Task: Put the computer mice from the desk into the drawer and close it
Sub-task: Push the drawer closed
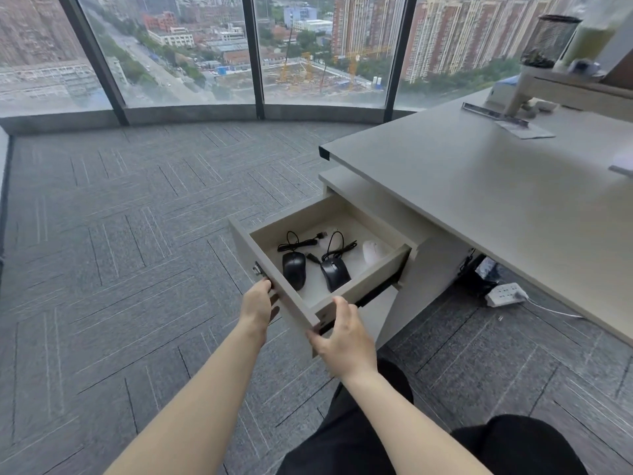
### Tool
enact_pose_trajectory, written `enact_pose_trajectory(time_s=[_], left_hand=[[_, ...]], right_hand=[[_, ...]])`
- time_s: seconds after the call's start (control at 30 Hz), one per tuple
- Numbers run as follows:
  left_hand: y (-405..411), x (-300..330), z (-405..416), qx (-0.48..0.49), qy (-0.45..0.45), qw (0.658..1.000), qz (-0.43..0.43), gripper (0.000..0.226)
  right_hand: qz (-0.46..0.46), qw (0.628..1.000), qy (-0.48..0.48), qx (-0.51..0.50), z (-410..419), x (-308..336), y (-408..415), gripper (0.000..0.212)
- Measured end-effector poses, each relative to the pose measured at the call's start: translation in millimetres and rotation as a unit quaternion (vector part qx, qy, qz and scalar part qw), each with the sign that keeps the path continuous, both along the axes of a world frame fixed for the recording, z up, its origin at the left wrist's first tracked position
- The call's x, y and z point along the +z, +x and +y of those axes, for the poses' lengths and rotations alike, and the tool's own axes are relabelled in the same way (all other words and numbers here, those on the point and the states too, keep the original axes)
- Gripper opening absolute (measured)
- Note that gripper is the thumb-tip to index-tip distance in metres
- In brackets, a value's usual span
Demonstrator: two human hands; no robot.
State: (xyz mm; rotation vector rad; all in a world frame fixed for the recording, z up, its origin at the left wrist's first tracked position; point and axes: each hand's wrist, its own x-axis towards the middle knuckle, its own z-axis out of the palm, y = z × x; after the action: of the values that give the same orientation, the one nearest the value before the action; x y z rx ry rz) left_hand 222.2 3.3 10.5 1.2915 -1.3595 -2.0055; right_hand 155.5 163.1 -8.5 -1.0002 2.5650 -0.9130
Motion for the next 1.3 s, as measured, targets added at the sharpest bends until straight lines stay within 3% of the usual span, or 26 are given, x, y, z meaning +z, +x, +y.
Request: enact_pose_trajectory(time_s=[0.57, 0.67, 0.93, 1.3], left_hand=[[-161.1, -10.4, 19.3, 0.035, 0.153, 0.981, 0.110, 0.035], [-185.3, -17.4, 23.0, 0.011, 0.164, 0.979, 0.116, 0.047], [-228.1, -18.8, 27.1, -0.016, 0.185, 0.976, 0.117, 0.054], [-253.6, -24.3, 33.5, -0.024, 0.188, 0.973, 0.133, 0.058]], right_hand=[[-0.124, 0.966, -0.033, -0.226, 15.6, -15.3, -125.5, 0.097], [-0.135, 0.962, -0.034, -0.235, 14.8, -18.9, -148.1, 0.095], [-0.156, 0.946, -0.086, -0.272, 8.4, -25.8, -192.1, 0.079], [-0.159, 0.946, -0.094, -0.264, 11.8, -23.3, -214.8, 0.034]])
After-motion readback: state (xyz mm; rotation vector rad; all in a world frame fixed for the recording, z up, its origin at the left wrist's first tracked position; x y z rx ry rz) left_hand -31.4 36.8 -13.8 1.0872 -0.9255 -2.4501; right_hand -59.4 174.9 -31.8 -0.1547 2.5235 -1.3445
